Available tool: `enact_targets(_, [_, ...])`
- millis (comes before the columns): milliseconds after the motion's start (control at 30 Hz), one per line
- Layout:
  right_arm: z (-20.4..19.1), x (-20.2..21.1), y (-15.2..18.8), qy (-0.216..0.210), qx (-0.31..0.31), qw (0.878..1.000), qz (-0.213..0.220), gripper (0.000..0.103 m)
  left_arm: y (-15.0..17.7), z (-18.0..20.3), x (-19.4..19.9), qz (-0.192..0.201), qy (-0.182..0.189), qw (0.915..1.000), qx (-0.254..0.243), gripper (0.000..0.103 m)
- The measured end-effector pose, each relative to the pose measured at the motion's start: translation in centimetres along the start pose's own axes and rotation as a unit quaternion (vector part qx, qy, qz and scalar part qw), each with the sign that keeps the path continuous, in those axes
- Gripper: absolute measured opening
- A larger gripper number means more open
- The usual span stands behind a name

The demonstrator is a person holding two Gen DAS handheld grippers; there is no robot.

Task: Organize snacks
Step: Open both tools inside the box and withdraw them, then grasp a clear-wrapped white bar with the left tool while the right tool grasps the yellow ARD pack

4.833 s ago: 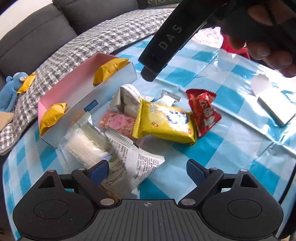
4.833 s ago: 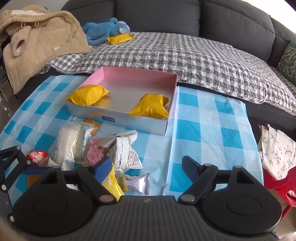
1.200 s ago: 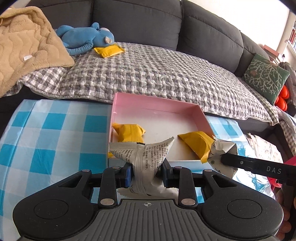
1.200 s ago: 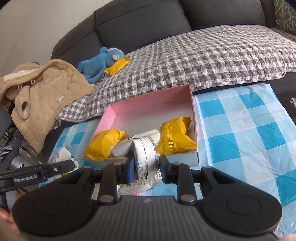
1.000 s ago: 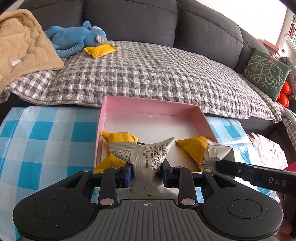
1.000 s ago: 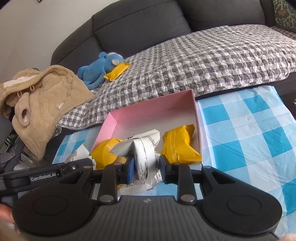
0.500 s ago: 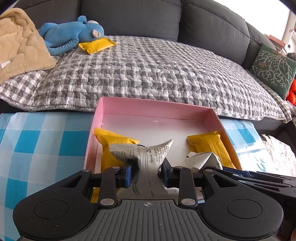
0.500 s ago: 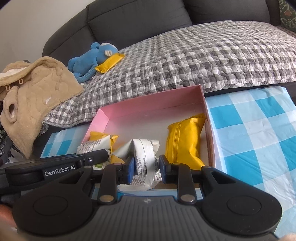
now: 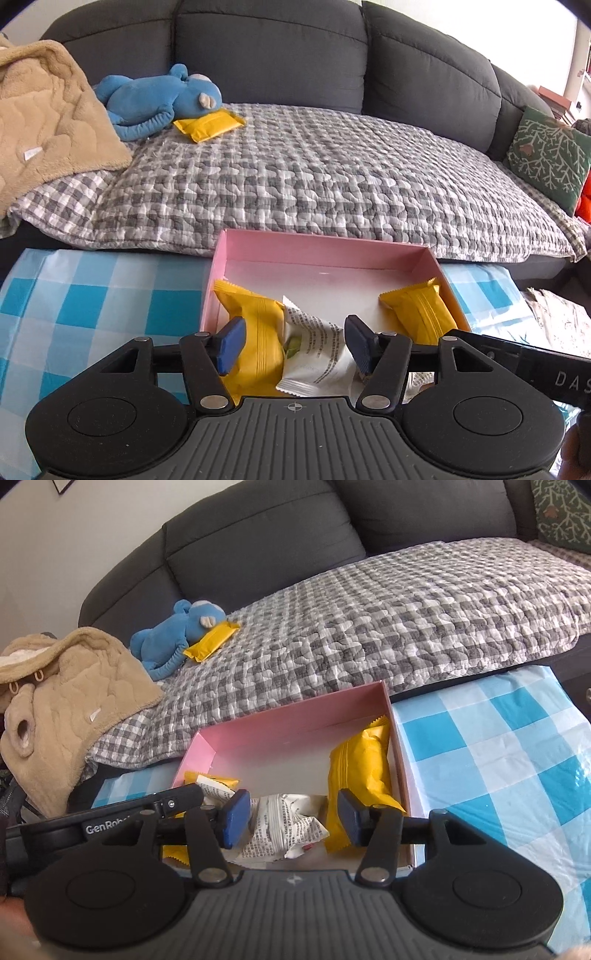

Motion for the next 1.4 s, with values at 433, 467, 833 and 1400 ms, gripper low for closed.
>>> enact_targets(433, [-0.9, 4.3, 1.3, 0.003, 0.037, 0.999, -0.018, 0.069, 5.1, -3.8, 6.2, -0.046, -0.012, 0.9973, 0.057, 0.073])
enact_targets(467, [-0.9, 4.6, 1.6, 0.004, 0.042, 0.999, -0.021, 0.069, 5.5, -3.9, 6.5, -0.05, -0.016, 0.9971, 0.054, 0.074])
enact_targets(833, [-1.1, 7.7, 4.8, 0.014, 0.091, 0.995, -0.048, 0.073, 9.7, -2.2, 9.6, -0.09, 0.002, 0.9948, 0.048, 0.077])
enact_targets(1400, [-1.1, 6.0, 10.1, 0.011, 0.203, 0.965, -0.165, 0.076, 12.2, -0.6, 7.3, -0.128, 0.018, 0.9909, 0.037, 0.077])
Point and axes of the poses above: each gripper's, at about its wrist camera, not at the fingertips, and x roughly against the way its jaws point, z to its right, y to its underside, the point moved 7 cm from there along -x, roughly the way its jaws point, and after that the axes turned 5 degrees about -x, right-handed, at the moved point
